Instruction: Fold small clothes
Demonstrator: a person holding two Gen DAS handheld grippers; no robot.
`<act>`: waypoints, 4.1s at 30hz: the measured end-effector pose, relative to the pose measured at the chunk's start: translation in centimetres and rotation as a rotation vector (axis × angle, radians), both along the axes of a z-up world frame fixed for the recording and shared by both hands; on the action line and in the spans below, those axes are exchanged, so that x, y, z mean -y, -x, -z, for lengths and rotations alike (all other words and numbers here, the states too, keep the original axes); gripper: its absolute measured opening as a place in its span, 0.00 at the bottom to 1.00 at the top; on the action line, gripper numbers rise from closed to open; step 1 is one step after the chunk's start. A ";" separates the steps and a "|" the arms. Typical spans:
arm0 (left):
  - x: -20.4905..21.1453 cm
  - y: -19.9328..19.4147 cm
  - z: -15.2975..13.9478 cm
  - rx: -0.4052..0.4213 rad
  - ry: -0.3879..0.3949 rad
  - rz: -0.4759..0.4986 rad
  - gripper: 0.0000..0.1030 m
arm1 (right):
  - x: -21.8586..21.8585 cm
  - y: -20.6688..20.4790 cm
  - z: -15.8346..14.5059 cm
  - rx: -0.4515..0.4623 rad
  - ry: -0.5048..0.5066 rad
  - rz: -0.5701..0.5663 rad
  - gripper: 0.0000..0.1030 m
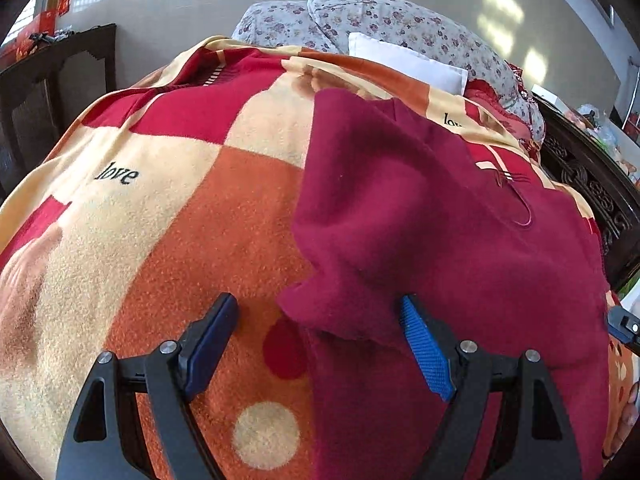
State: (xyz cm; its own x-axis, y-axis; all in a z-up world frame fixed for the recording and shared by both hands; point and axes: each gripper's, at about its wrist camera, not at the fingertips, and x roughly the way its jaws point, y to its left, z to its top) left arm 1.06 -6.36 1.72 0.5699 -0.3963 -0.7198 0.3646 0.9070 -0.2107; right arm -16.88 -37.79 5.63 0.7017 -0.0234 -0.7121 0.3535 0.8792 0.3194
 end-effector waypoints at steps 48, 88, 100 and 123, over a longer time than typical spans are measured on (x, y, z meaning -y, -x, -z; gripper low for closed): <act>-2.1 -2.0 -0.2 0.029 -0.003 -0.063 0.83 | -19.3 -22.7 -2.2 0.061 0.334 -0.649 0.08; 4.4 -3.7 0.1 -0.022 0.025 0.020 0.86 | 4.6 -1.9 -1.3 -0.012 0.162 0.066 0.43; 4.7 -3.9 0.5 -0.027 0.051 0.053 0.97 | 14.0 4.0 -0.4 0.047 0.006 0.348 0.74; 3.6 -4.1 0.0 -0.035 0.118 0.056 1.00 | 30.5 11.1 1.0 0.317 -0.195 0.668 0.08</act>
State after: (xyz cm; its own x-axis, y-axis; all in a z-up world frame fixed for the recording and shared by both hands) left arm 5.14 -10.01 1.71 0.5202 -0.5095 -0.6854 0.4044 0.8538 -0.3278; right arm -27.96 -68.34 4.64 0.7538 -0.4091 -0.5142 0.6562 0.4278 0.6216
